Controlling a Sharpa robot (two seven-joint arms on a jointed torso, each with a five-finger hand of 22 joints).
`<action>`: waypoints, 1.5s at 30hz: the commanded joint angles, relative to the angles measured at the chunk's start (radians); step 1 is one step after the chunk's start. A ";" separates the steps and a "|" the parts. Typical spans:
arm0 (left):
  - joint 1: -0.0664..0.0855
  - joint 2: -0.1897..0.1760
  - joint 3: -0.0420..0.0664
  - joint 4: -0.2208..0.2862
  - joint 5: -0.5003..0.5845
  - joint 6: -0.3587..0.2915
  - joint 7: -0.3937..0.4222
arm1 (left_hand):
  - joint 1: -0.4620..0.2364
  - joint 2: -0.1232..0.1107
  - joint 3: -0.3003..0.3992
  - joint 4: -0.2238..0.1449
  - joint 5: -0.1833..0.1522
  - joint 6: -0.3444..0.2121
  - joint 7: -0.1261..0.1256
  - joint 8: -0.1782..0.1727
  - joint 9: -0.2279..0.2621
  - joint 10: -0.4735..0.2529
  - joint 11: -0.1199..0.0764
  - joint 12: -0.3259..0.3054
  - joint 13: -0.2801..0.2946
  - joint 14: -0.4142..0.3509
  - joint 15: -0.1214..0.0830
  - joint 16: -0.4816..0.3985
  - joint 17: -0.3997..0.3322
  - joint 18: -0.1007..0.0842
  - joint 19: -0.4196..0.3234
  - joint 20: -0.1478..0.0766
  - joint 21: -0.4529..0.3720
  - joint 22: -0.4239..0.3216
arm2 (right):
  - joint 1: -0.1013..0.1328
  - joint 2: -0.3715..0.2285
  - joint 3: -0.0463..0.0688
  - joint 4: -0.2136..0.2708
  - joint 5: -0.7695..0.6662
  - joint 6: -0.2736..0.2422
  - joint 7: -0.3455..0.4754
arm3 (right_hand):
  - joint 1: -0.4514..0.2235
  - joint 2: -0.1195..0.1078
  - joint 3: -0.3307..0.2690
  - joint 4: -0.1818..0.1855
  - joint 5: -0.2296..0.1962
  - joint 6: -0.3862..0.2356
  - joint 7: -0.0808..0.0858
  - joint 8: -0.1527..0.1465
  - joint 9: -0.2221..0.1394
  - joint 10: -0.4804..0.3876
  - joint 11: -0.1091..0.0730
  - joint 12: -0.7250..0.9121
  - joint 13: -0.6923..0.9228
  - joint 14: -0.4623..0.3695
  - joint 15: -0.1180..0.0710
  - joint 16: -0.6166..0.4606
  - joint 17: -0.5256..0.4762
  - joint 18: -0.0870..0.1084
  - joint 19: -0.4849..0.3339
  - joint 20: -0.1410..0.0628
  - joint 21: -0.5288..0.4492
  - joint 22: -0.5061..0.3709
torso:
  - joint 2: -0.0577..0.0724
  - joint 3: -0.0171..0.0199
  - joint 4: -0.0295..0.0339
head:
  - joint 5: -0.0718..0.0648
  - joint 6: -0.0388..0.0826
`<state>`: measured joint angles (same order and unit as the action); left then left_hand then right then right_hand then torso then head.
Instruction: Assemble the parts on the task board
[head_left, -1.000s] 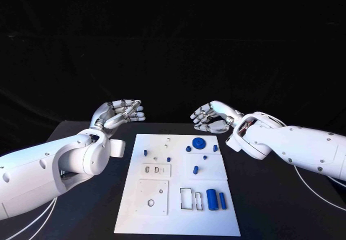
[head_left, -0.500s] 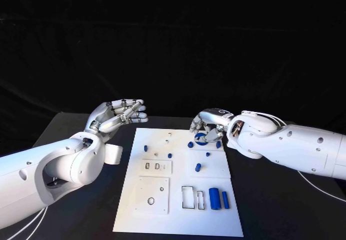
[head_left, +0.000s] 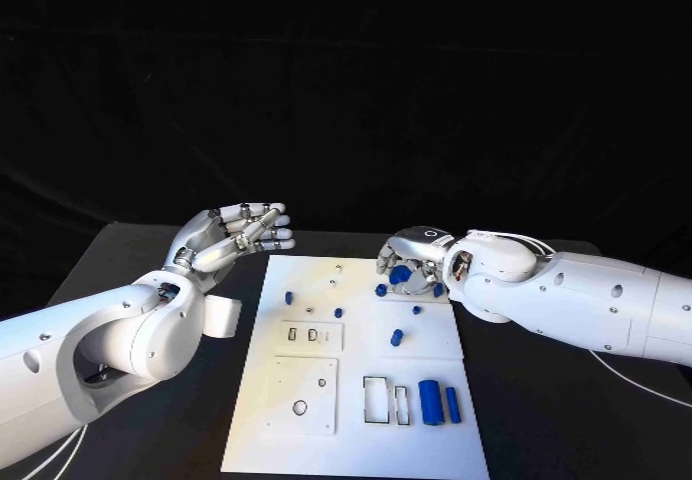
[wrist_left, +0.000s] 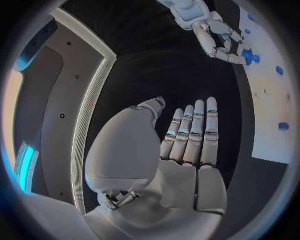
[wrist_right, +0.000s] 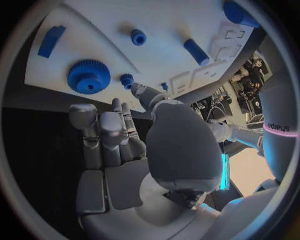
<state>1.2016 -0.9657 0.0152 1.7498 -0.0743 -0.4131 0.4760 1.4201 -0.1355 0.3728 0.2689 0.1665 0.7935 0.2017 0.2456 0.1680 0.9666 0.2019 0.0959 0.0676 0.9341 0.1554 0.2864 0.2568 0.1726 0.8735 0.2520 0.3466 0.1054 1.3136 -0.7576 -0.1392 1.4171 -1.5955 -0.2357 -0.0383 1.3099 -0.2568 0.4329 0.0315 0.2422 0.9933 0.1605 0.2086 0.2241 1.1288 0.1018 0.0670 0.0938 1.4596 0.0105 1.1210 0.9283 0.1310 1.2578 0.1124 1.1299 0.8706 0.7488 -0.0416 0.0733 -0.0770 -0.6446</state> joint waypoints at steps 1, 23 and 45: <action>0.002 -0.001 0.001 0.005 0.008 0.025 0.007 | -0.004 -0.003 0.007 -0.002 -0.004 -0.006 0.055 -0.005 -0.001 -0.005 0.000 -0.003 0.001 -0.005 -0.002 -0.004 0.001 0.007 -0.005 0.000 -0.004 -0.001 | -0.003 0.004 0.000 -0.002 -0.055 0.032 -0.029 | 0.009 0.004 -0.010 0.001 0.006 -0.001 0.001 -0.003 0.002 -0.005 -0.002 -0.002 0.003 0.012 0.002 0.027 0.027 -0.012 0.016 0.002 0.026 0.036 | 0.007 -0.0008 0.0025 | 0.000 -0.004; 0.004 -0.007 0.003 0.008 0.017 0.027 0.001 | -0.008 -0.003 0.006 -0.004 -0.004 -0.015 0.060 -0.010 -0.002 -0.024 0.006 -0.016 -0.001 -0.030 0.004 -0.012 0.003 0.008 -0.005 0.005 -0.003 -0.003 | -0.019 0.025 0.000 -0.021 -0.056 0.026 -0.038 | 0.012 0.035 0.069 0.045 0.003 0.025 -0.001 0.002 0.021 0.051 -0.008 -0.001 0.016 0.024 0.000 0.150 0.137 -0.033 0.057 0.002 0.139 0.193 | 0.030 -0.0032 0.0074 | -0.005 0.009; 0.005 -0.009 0.003 0.004 0.018 0.028 -0.010 | -0.006 -0.001 0.008 -0.007 -0.004 -0.020 0.063 -0.012 -0.003 -0.036 0.009 -0.024 -0.002 -0.035 0.006 -0.013 0.004 0.008 -0.004 0.006 -0.002 -0.003 | -0.019 0.020 0.000 -0.003 -0.036 -0.012 -0.050 | 0.004 0.025 0.109 0.062 0.000 0.038 -0.007 0.017 0.041 0.078 -0.015 -0.003 0.021 0.025 -0.005 0.181 0.160 -0.038 0.066 -0.002 0.169 0.238 | 0.039 -0.0039 0.0099 | -0.007 0.011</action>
<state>1.2054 -0.9755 0.0170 1.7527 -0.0601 -0.4040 0.4656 1.4201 -0.1355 0.3782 0.2634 0.1663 0.7792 0.2016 0.2372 0.1661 0.9363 0.2108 0.0774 0.0668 0.9058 0.1592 0.2776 0.2599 0.1705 0.8736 0.2521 0.3467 0.1035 1.2979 -0.7374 -0.1372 1.4131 -1.6315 -0.2503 -0.0743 1.3179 -0.2246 0.5360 0.0956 0.2475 1.0303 0.1489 0.2244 0.2638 1.2080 0.0839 0.0679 0.1156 1.4632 0.0069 1.2997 1.0902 0.0998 1.3201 0.1108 1.2953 1.1088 0.7862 -0.0451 0.0821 -0.0823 -0.6342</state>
